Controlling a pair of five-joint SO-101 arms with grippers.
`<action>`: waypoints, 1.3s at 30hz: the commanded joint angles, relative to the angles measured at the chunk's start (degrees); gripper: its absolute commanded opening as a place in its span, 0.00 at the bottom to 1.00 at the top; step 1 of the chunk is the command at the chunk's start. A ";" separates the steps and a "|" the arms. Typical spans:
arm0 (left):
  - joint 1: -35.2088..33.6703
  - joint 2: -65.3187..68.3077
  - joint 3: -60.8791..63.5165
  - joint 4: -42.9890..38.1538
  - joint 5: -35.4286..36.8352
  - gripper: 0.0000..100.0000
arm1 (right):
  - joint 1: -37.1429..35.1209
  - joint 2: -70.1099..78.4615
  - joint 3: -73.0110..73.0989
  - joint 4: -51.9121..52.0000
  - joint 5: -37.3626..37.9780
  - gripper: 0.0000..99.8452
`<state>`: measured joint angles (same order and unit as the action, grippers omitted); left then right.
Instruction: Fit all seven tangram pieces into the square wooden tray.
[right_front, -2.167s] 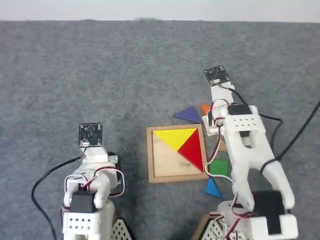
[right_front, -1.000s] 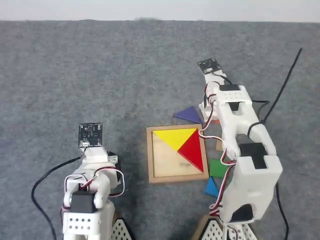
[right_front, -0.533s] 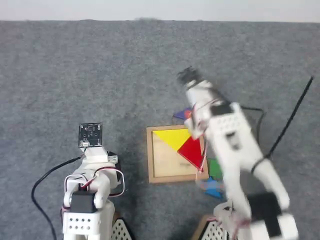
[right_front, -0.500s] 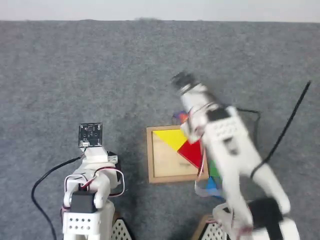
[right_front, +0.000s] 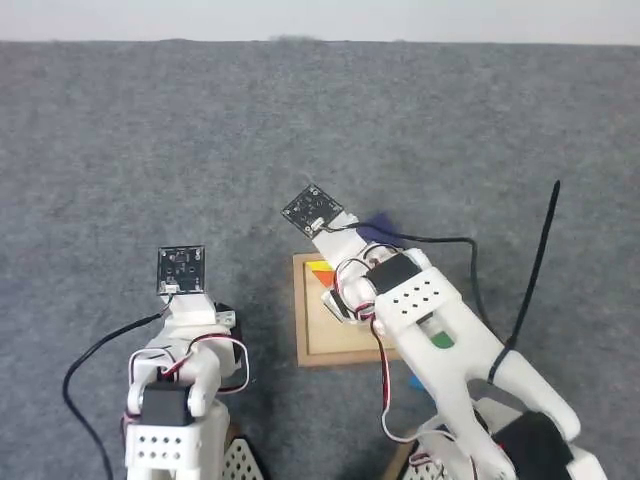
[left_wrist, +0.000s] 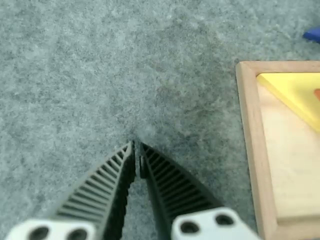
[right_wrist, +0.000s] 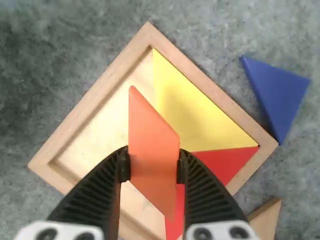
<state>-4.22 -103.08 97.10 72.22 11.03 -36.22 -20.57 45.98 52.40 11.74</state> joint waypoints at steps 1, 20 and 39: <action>-0.35 -1.14 -0.66 0.09 -0.53 0.01 | -0.31 3.56 -0.97 -4.79 -3.87 0.04; -0.35 -1.14 -0.66 0.09 -0.53 0.01 | -7.60 15.96 -8.18 -6.55 -6.42 0.14; -0.35 -1.14 -0.66 0.09 -0.53 0.01 | -7.16 -9.10 1.67 -6.11 -2.73 0.22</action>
<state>-4.22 -103.08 97.10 72.22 11.03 -43.87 -20.66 45.71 46.77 7.87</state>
